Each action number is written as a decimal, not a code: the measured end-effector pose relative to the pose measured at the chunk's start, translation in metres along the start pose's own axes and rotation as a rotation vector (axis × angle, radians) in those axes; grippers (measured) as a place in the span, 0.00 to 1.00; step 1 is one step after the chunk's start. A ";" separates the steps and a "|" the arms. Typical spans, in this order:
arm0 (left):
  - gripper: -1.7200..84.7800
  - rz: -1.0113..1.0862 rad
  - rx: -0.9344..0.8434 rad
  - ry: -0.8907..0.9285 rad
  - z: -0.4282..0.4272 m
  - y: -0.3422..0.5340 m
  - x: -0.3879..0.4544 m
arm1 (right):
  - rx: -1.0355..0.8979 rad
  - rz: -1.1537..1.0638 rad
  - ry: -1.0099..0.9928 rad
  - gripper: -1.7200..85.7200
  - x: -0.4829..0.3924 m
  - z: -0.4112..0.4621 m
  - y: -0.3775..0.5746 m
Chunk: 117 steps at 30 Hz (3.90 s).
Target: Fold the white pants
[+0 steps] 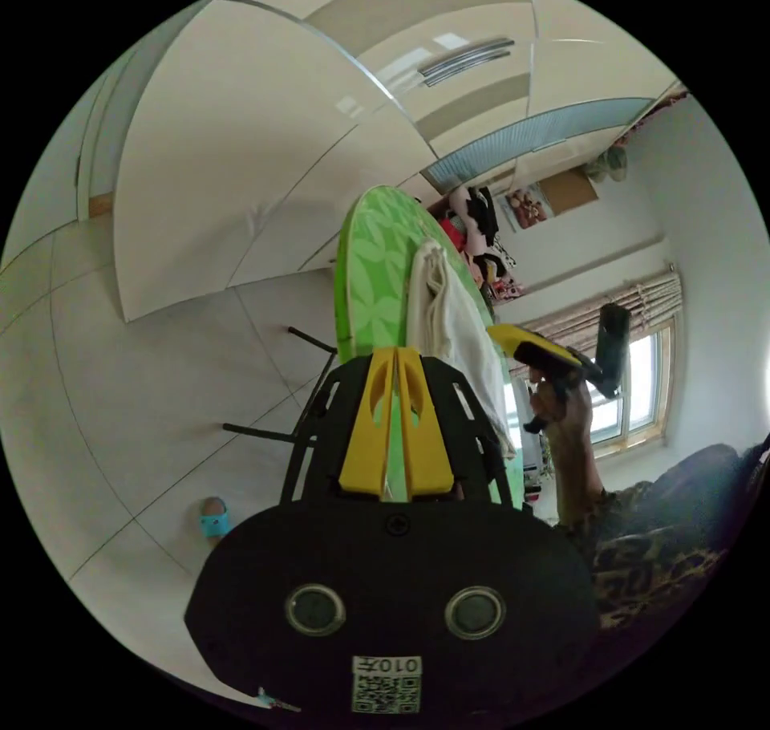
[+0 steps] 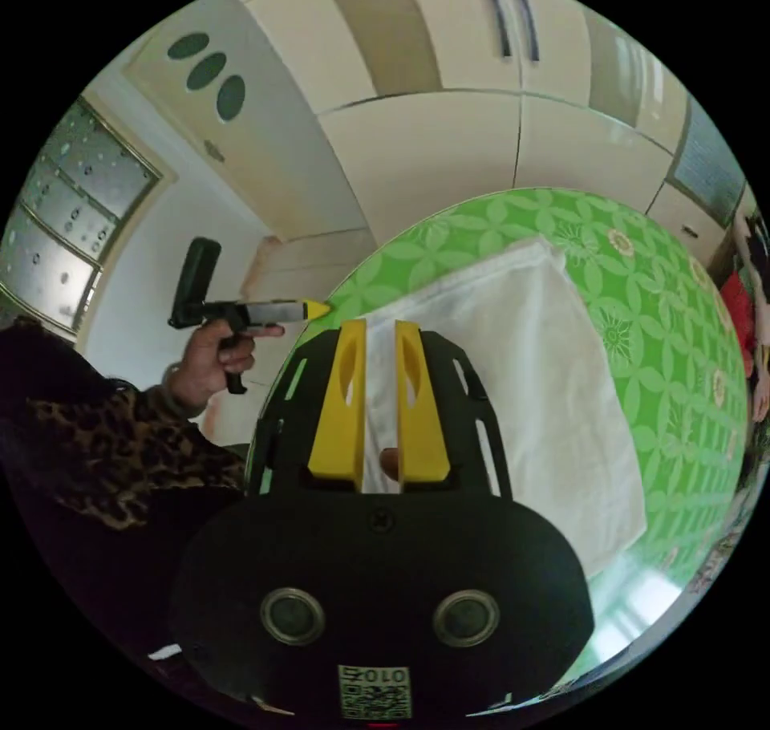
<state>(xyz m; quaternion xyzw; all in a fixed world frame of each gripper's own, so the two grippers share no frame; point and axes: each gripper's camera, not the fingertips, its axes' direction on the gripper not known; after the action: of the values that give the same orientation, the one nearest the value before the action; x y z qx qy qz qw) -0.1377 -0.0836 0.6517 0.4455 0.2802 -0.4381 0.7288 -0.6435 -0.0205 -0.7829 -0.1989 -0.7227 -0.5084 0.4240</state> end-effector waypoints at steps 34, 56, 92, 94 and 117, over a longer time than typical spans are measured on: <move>0.02 0.123 -0.183 -0.033 0.032 -0.049 0.081 | 0.599 0.710 -0.500 0.10 0.081 0.012 0.231; 0.02 -0.120 -0.179 0.007 -0.001 -0.028 0.022 | 0.098 -0.018 0.217 0.05 -0.104 0.085 0.087; 0.02 -0.144 -0.150 0.050 -0.023 -0.007 0.004 | 0.099 0.006 0.323 0.06 -0.126 0.148 0.023; 0.02 -0.147 -0.138 0.057 -0.025 -0.006 0.003 | 0.119 0.045 0.207 0.06 -0.106 0.139 0.028; 0.02 0.012 -0.258 0.173 0.064 -0.022 0.045 | 0.452 0.859 -0.173 0.12 0.134 0.052 0.235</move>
<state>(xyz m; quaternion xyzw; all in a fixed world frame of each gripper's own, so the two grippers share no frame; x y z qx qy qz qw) -0.1358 -0.1633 0.6356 0.3857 0.3931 -0.3540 0.7559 -0.5714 0.1023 -0.5477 -0.4234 -0.7001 -0.0997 0.5662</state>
